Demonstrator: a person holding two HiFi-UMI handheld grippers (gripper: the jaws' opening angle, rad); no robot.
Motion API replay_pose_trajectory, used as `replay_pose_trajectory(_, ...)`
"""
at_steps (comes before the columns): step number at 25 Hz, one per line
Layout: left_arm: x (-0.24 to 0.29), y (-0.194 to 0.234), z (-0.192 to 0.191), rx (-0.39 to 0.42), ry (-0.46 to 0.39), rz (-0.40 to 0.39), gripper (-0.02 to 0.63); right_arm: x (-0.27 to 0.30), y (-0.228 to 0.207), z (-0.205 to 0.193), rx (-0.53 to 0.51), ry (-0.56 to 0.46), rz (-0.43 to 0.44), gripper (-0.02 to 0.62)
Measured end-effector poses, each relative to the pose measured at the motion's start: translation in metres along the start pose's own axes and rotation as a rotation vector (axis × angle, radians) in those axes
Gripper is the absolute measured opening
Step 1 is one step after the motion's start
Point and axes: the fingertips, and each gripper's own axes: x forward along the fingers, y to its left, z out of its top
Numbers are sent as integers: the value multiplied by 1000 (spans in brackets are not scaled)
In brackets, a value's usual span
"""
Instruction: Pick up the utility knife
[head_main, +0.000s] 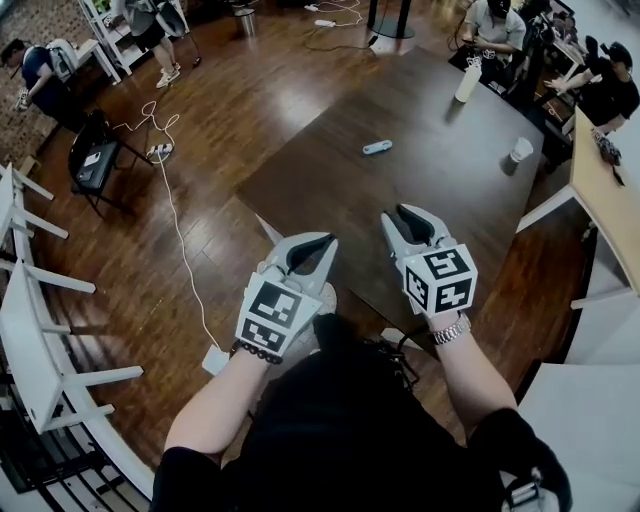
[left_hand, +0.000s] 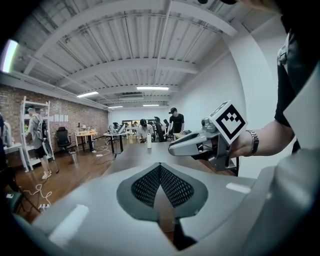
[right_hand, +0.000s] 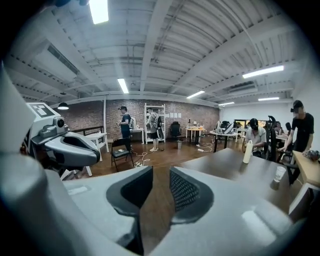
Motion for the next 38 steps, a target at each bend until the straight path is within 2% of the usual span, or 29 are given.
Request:
replay_pose_trajectory(4, 43, 39, -7, 16, 49, -39, 15, 46, -26, -11, 71, 20, -20, 87)
replay_pose_trajectory(10, 163, 88, -20, 2, 119, -104, 17, 107, -109, -35, 147, 46, -65, 87)
replay_pose_trajectory(12, 191, 98, -32, -1, 163, -145, 17, 121, -122, -51, 192, 71, -88, 87)
replay_pose_trajectory(17, 239, 121, -49, 26, 210, -213, 17, 146, -139, -75, 261, 123, -131, 87)
replay_pose_trajectory(26, 310, 145, -64, 2, 255, -345, 46, 171, -142, -71, 294, 161, -226, 87)
replay_pose_trajectory(32, 362, 158, -85, 14, 312, -393, 117, 186, -141, -72, 318, 199, -275, 87)
replay_pose_trajectory(38, 417, 167, -118, 53, 379, -398, 179, 200, -143, -84, 369, 221, -293, 87)
